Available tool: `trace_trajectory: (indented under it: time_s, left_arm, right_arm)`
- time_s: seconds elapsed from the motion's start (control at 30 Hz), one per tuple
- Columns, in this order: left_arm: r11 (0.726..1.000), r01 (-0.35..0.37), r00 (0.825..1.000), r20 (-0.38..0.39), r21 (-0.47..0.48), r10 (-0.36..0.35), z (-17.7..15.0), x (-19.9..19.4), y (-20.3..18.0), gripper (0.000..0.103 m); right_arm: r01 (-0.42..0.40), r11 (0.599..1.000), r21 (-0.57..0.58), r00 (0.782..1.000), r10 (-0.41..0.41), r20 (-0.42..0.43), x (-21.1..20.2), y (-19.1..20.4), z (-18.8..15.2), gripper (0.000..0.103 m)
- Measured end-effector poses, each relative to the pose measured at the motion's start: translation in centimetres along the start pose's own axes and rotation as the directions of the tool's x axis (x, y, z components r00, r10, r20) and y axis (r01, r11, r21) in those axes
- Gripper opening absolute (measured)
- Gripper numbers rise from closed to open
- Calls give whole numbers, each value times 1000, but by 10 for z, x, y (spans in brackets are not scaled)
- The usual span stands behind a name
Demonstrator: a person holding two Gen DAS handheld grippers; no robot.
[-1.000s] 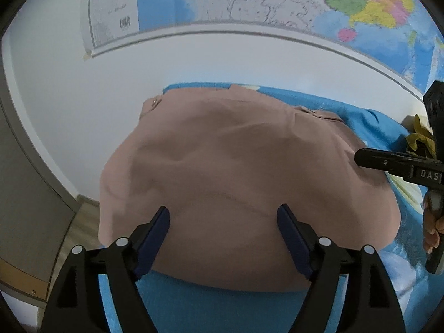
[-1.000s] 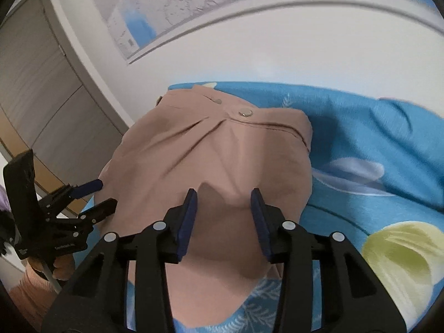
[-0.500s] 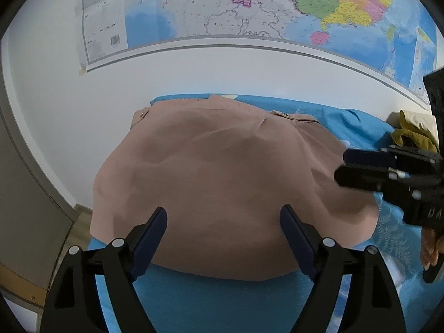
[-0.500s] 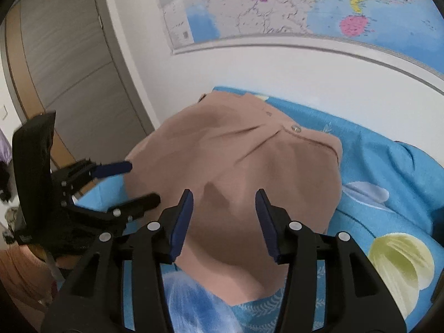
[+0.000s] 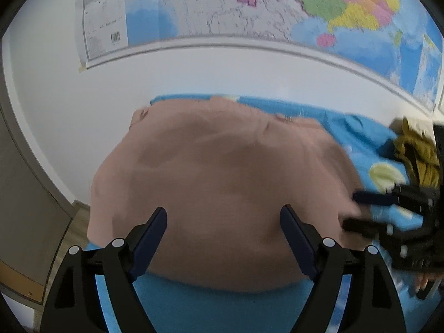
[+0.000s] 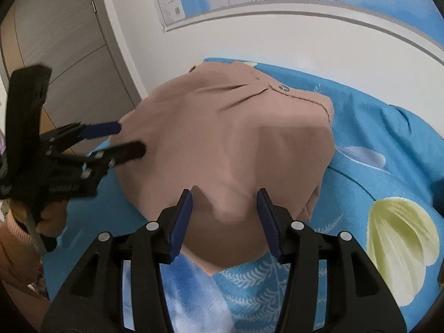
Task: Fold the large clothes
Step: 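Lay the folded bundle down and open both grippers, then press and smooth the folded jacket bundle with both open grippers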
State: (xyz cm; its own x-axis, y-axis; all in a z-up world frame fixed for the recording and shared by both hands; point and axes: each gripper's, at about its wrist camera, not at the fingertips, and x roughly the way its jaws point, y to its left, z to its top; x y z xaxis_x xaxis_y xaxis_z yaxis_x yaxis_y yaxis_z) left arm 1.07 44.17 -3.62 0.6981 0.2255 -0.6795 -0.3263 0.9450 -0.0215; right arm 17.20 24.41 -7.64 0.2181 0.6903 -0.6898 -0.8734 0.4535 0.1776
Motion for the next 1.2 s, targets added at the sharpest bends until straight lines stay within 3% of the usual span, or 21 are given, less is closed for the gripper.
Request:
trace_trajectory:
  time_s: [0.13,0.23,0.37,0.6,0.8,0.87,0.97,1.07,1.2]
  left_arm:
    - [1000,18,1000,-13,-7,-18,27,14,-4,79]
    - [1000,1,996,-95,6,-1,39,45,-10,71]
    - [999,-40,983,-181,7,41,40,79,-13,70]
    - [998,-46,990,-129,33,50,31,55,-18,70]
    - [999,9,996,-87,45,-5,17,28,-19,71]
    - [998,21,996,-86,62,-15,14,25,-22,71]
    - [999,23,994,-108,47,-18,13,32,-19,72]
    - [999,31,992,-127,8,-30,13,40,-12,76]
    - [1000,27,992,-122,8,-26,13,33,-13,75]
  right_arm:
    - [7,1000,-6,1000,-7,-17,3,0,-6,48]
    - [-4,1000,4,1000,5,-22,2,-1,-11,49]
    - [-28,1000,12,999,28,-29,-2,-4,-11,48]
    - [-50,995,87,997,45,61,-6,-22,35,48]
    - [-20,997,79,999,18,31,41,-20,80,46]
    - [13,997,82,1000,-12,-4,56,-25,84,46]
    - [85,991,106,996,-80,-48,75,-46,81,35]
    - [69,987,144,997,-63,-45,76,-61,74,32]
    - [99,987,126,995,-97,-21,60,-59,71,36]
